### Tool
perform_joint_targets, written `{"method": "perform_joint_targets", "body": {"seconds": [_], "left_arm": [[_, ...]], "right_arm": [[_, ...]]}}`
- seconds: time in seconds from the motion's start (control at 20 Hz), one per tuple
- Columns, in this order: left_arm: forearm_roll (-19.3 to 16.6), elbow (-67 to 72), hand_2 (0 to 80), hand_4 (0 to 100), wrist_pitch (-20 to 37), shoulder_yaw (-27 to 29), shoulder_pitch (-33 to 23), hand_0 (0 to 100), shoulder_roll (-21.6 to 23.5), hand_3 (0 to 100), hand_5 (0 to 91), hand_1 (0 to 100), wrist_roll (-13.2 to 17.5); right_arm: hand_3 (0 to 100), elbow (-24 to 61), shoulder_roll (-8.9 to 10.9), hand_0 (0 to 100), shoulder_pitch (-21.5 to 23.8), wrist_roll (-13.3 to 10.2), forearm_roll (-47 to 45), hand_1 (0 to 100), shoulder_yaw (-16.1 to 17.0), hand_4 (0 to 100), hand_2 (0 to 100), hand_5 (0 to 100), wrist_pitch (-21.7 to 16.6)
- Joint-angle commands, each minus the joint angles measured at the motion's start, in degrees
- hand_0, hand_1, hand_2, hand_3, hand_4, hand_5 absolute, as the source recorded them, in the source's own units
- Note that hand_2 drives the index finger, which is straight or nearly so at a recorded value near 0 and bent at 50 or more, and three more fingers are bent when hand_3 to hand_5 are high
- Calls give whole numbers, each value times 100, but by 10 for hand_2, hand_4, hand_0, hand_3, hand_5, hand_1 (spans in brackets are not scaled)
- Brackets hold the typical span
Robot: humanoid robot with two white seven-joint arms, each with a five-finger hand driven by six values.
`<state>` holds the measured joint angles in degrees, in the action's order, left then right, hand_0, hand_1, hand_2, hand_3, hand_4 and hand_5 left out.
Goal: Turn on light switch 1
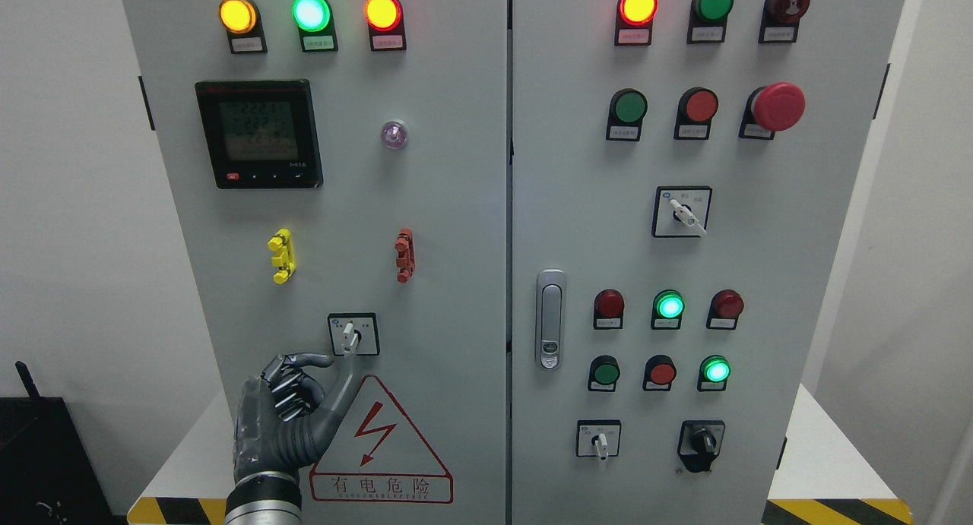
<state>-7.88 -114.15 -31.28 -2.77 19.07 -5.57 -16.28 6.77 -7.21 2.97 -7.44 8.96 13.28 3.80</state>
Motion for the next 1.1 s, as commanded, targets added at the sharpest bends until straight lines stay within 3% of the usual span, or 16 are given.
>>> {"method": "perform_joint_targets", "body": {"seconds": [0.0,1.05], "left_arm": [[-3,95,519,932,-27,-4,79,123,-58,920,883,692,-6],[-12,200,523,919,-168,-48,229,146,-164,920,883,686,-15]], "right_arm": [[0,0,0,307,1,-3,0,0,0,0,0,0,-2],[0,0,0,307,1,-3,0,0,0,0,0,0,-2]]}}
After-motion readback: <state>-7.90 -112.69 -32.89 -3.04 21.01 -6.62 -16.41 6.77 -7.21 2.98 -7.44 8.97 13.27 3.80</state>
